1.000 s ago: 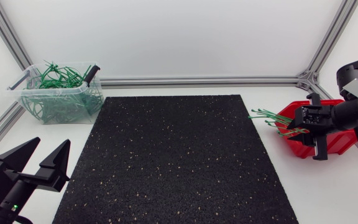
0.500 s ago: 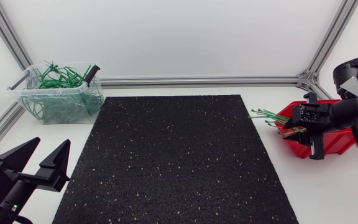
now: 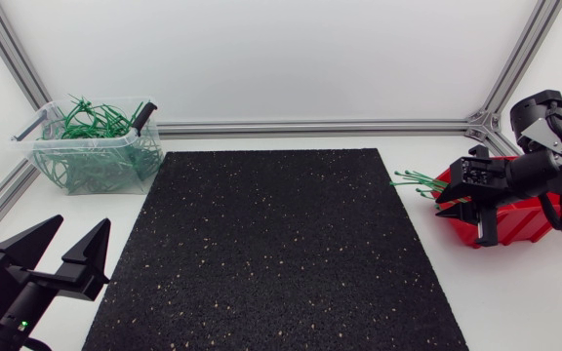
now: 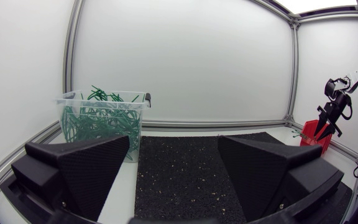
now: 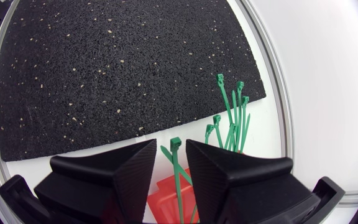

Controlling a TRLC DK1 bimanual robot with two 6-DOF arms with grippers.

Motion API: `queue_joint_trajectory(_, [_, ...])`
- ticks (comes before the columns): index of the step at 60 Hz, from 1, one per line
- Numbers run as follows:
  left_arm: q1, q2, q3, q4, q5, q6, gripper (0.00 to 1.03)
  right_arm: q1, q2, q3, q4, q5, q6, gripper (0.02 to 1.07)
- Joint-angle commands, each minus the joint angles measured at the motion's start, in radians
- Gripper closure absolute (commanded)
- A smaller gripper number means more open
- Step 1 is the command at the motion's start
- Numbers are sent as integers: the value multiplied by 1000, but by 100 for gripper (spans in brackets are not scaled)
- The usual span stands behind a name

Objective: Take a green cable tie from the red box, thread the tail through the head to close it, then place it in the transparent bin on the left.

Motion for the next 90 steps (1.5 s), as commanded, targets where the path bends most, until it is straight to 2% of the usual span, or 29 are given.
queue_joint_trajectory(1, [-12, -5, -39, -24, -7, -17, 4, 11, 24, 24, -8, -4, 16, 79])
queue_joint_trajectory(5, [-13, -5, -39, -24, -7, -17, 4, 13, 34, 27, -8, -2, 20, 83])
queue_joint_trajectory(24, [-18, -5, -39, -25, -7, -18, 4, 13, 65, 67, -25, 1, 49, 92])
queue_joint_trajectory(41, [-19, -5, -39, -25, -10, -17, 4, -13, -25, 74, -94, -24, 29, 92])
queue_joint_trajectory(65, [-21, -7, -39, -27, -18, -17, 4, -108, -136, 131, -225, -123, -47, 91])
queue_joint_trajectory(81, [-22, -7, -39, -27, -18, -17, 4, -99, -185, 73, -230, -154, -70, 91])
queue_joint_trajectory(90, [-24, -7, -39, -28, -18, -18, 4, -38, -236, 65, -239, -160, -21, 91])
